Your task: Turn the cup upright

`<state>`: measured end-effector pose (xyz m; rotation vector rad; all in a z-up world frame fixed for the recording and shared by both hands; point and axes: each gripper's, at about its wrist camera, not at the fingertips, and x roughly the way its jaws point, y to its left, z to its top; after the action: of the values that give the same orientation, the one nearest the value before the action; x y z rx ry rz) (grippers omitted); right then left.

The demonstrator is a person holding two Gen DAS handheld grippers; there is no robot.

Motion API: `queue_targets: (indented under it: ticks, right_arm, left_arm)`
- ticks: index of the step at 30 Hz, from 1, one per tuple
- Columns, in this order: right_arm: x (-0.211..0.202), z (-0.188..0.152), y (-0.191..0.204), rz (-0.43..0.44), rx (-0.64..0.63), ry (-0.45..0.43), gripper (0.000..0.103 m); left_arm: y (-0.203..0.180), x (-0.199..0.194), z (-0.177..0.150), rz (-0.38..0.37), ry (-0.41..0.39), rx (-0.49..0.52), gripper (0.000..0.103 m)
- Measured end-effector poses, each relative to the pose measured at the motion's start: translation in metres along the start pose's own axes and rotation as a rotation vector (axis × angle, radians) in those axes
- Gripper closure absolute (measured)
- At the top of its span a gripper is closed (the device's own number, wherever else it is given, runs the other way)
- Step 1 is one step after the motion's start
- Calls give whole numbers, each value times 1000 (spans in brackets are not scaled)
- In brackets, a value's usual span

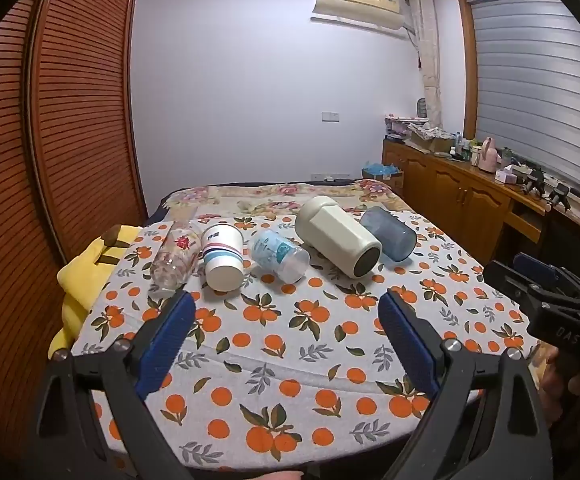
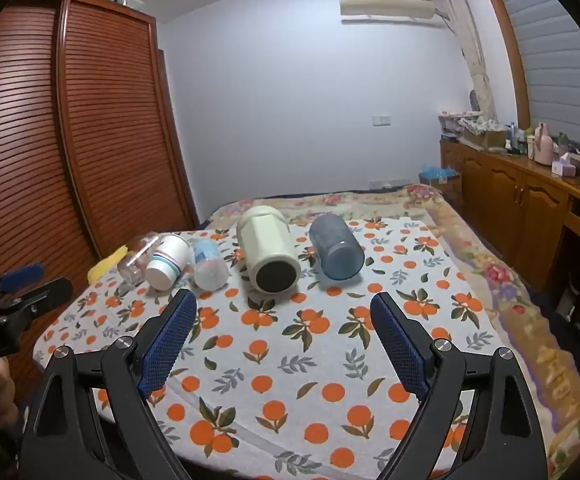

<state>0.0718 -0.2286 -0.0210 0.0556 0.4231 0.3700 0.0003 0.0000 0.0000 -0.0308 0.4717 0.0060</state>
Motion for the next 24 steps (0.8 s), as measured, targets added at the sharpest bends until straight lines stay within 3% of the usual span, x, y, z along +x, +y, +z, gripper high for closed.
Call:
queue_targets:
  ticks: [24]
  right_arm:
    - [1,1,4,0,-5,-16,13]
  left_arm:
    - [3,1,-5,8,1,5,10]
